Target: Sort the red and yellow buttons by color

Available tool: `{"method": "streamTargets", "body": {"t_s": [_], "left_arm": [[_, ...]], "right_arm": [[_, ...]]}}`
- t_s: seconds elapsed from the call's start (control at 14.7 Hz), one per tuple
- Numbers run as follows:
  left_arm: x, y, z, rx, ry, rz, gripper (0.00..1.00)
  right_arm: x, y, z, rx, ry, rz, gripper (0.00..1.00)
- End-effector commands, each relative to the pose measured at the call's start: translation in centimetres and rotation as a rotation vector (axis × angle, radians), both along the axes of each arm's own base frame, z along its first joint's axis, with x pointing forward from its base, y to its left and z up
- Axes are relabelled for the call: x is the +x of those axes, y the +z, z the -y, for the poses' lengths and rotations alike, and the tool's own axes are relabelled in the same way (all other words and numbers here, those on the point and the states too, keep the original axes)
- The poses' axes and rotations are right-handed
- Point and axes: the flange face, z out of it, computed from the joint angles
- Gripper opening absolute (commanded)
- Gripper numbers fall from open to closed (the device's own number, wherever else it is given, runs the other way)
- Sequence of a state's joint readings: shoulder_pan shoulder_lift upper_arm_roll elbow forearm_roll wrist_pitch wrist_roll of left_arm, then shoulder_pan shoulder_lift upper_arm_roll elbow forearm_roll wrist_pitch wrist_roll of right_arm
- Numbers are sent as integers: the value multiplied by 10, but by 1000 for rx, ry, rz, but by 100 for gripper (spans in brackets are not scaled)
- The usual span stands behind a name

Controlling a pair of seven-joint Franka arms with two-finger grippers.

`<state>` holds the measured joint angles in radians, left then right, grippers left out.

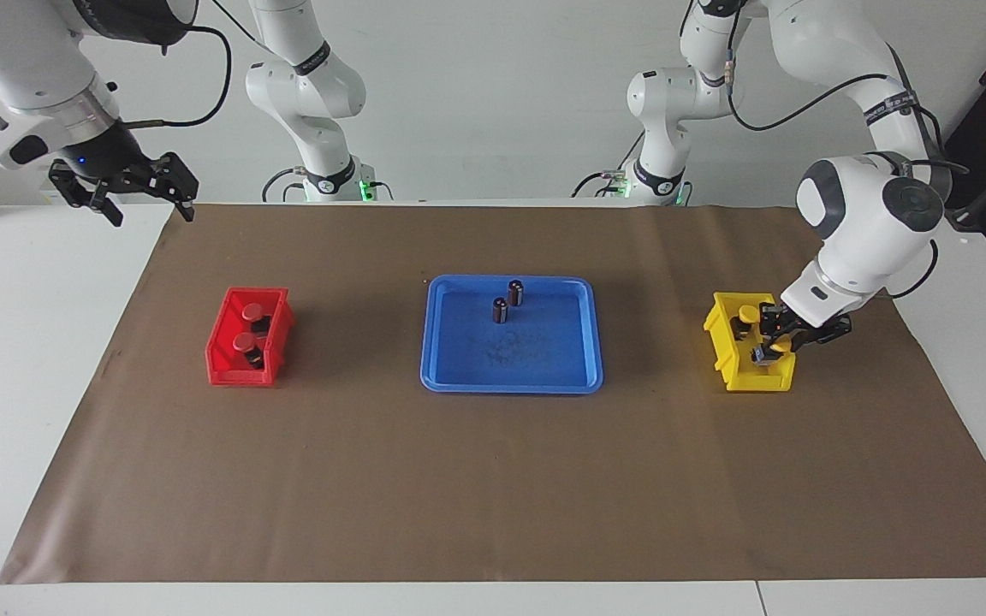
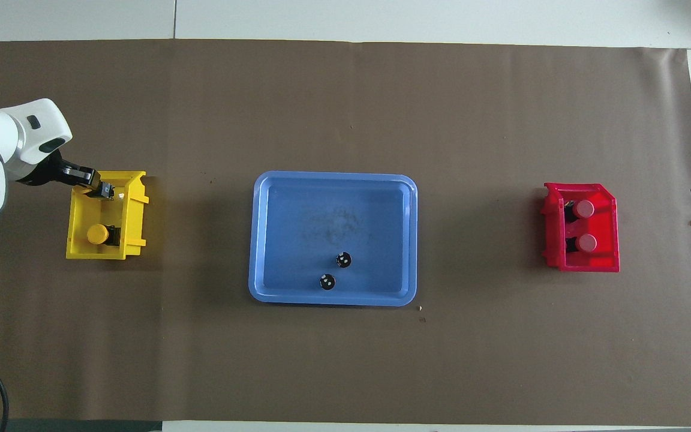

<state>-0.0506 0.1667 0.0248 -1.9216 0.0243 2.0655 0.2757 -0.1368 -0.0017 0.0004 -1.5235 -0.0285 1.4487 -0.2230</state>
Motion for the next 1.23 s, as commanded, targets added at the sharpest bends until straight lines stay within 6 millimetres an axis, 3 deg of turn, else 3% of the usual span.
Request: {"method": "streamTargets", "body": {"t_s": [0.0,0.2,0.34,0.41,0.48,0.55,0.82,0.95,1.09,1.16], "left_arm": [[-15,-10,-2,8,-18,33,1],[-18,-21,-2,8,-21,38,3],[-20,-32,-1,6,-22,45,12],[-19,-32,-1,6,-22,52,27],[-18,-30,-1,7,-23,52,49],[-17,-29,-2,6,-20,50,57],[-15,-22,-2,7,-19,49,67],[-8,2,-4,9,-15,24,76],[0,37,0,13,-17,0,100],[3,57,3,14,-17,-5,100]], "right_arm": [[1,1,-2,-11,-11,-11,100],[0,0,-1,-11,-13,-15,100],[0,0,0,-11,-14,-15,100],[1,0,-2,-12,-12,-9,100],[1,1,-7,-13,-7,-11,100],[0,0,-8,-14,-5,-17,100],[-3,0,-7,-11,-9,-41,99],[-3,0,-7,-11,-9,-41,100],[-3,1,-8,-12,-8,-35,100],[-3,1,-7,-12,-9,-34,100]]}}
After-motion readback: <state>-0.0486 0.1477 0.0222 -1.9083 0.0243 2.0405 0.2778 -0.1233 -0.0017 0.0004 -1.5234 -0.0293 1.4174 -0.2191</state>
